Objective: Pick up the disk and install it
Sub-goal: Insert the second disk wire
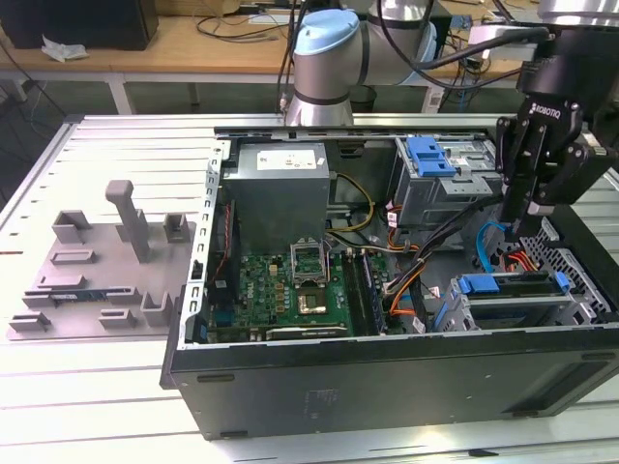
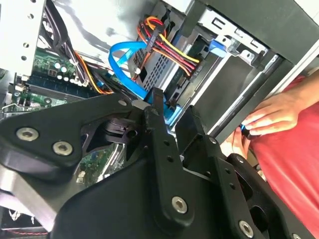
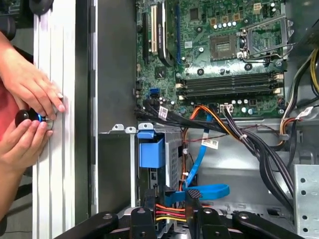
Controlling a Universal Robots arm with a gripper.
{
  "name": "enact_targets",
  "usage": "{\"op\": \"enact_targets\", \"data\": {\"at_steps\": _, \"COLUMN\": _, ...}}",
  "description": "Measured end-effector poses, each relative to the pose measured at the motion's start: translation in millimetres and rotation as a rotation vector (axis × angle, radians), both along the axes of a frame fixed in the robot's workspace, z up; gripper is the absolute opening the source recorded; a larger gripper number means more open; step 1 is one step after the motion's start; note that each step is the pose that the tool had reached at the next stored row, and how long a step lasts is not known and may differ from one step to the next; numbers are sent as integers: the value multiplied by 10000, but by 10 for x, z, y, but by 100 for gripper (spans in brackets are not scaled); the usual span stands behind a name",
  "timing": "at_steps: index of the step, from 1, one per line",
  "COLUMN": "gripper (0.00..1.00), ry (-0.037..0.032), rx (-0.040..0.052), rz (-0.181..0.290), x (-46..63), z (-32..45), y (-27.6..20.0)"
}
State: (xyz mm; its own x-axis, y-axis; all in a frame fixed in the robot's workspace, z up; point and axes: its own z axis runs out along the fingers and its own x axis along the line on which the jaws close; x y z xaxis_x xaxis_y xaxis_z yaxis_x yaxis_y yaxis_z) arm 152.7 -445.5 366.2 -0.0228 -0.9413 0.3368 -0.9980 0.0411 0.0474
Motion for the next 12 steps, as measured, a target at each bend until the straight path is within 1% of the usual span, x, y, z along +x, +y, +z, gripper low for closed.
{"op": "enact_targets", "data": {"at_steps": 1, "gripper": 38, "ry": -66, "rx": 64, "rz": -1, "x": -3, "z": -2, "y": -4}}
{"op": "enact_targets", "data": {"at_steps": 2, "gripper": 38, "ry": -126, "rx": 93, "rz": -1, "x": -37, "z": -4, "y": -5}}
{"op": "enact_targets", "data": {"at_steps": 3, "gripper": 38, "ry": -139, "rx": 94, "rz": 1, "x": -85, "z": -3, "y": -5}}
{"op": "enact_targets", "data": {"at_steps": 4, "gripper": 38, "ry": -170, "rx": 94, "rz": 0, "x": -113, "z": -3, "y": -8}}
{"op": "enact_targets", "data": {"at_steps": 5, "gripper": 38, "ry": -344, "rx": 98, "rz": 5, "x": -125, "z": -3, "y": -14}}
{"op": "enact_targets", "data": {"at_steps": 6, "gripper": 38, "ry": -428, "rx": 101, "rz": 6, "x": -133, "z": -4, "y": -20}}
{"op": "enact_targets", "data": {"at_steps": 7, "gripper": 38, "ry": -474, "rx": 103, "rz": 6, "x": -137, "z": -4, "y": -26}}
{"op": "enact_targets", "data": {"at_steps": 10, "gripper": 38, "ry": -513, "rx": 119, "rz": 7, "x": -137, "z": -6, "y": -47}}
{"op": "enact_targets", "data": {"at_steps": 12, "gripper": 38, "ry": -526, "rx": 126, "rz": 3, "x": -138, "z": -9, "y": -51}}
